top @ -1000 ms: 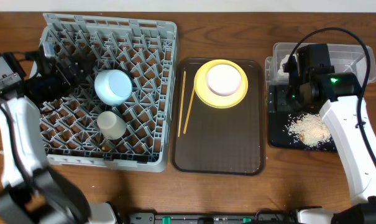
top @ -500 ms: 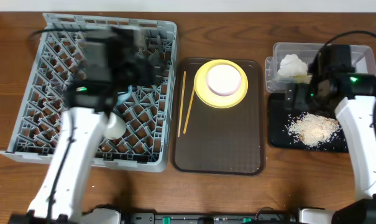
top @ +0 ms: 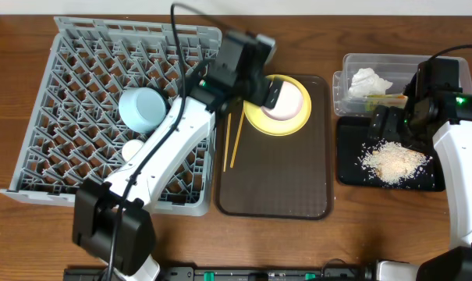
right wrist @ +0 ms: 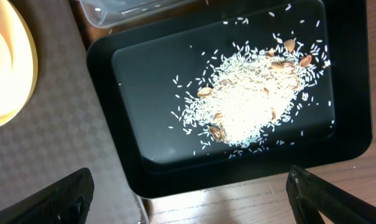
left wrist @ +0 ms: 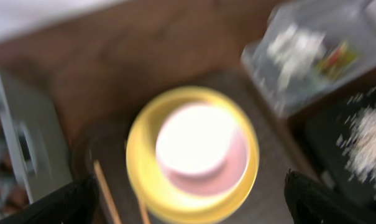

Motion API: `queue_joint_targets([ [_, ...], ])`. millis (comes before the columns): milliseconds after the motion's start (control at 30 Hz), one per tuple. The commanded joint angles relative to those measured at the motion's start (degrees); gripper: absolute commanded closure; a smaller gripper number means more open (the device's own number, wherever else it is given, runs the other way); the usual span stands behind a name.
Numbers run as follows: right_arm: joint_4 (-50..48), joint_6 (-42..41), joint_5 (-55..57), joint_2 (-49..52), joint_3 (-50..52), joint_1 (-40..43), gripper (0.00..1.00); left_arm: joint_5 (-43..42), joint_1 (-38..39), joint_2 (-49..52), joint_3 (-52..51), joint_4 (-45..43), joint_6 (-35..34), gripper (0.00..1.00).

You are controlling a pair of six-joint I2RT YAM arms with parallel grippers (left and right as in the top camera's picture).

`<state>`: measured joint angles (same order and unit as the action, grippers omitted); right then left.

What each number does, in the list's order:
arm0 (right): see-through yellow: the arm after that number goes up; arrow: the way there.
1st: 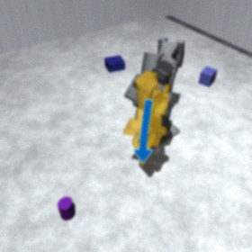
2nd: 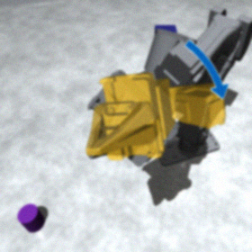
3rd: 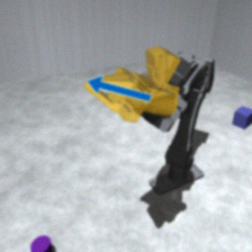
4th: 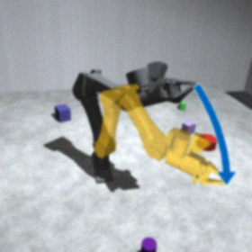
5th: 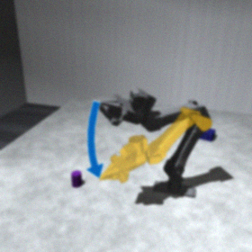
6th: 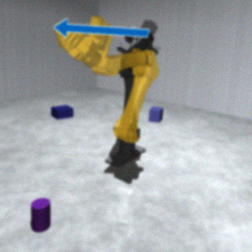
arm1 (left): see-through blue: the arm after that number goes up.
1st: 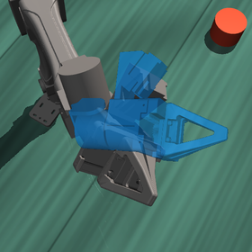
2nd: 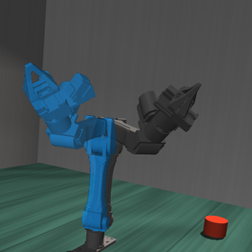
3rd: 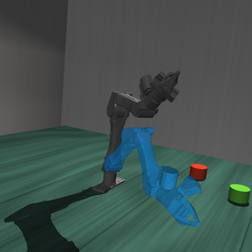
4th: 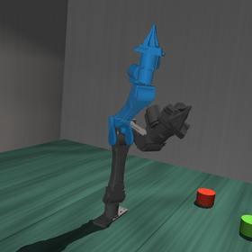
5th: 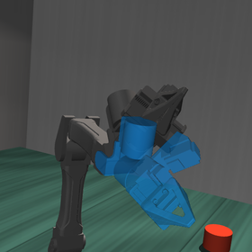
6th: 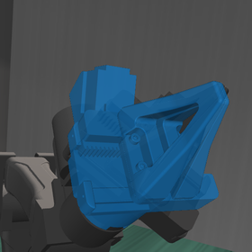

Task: Sort waste into correct bins and load items into the dishwasher
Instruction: 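Move the left gripper to the yellow plate and grasp the white bowl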

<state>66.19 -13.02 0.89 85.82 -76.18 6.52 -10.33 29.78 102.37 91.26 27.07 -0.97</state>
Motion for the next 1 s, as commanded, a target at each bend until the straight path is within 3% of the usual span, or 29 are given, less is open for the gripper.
queue_joint_targets([
  [0,0.0,-0.6,0.1,-0.4,-0.5,0.4,0.03,1.0,1.1,2.1,5.1,0.5,1.4,0.05],
  [567,0.5,-0.2,0.2,-0.4,-0.5,0.4,0.01,1.0,8.3,18.9,5.0,-0.4,2.9,0.05],
  [733,0.5,0.0,0.2,-0.4,-0.5,0.4,0.01,0.9,8.3,21.9,5.0,-0.1,2.9,0.14],
  [833,0.5,0.0,0.2,-0.4,-0.5,0.4,0.01,1.0,8.5,22.5,4.5,-0.1,2.9,0.23],
  [900,0.5,0.0,0.2,-0.4,-0.5,0.4,0.01,0.9,8.5,22.7,4.5,0.0,2.9,0.36],
  [967,0.5,0.0,0.1,-0.4,-0.5,0.4,0.01,1.0,8.5,22.8,4.2,0.3,2.9,0.40],
])
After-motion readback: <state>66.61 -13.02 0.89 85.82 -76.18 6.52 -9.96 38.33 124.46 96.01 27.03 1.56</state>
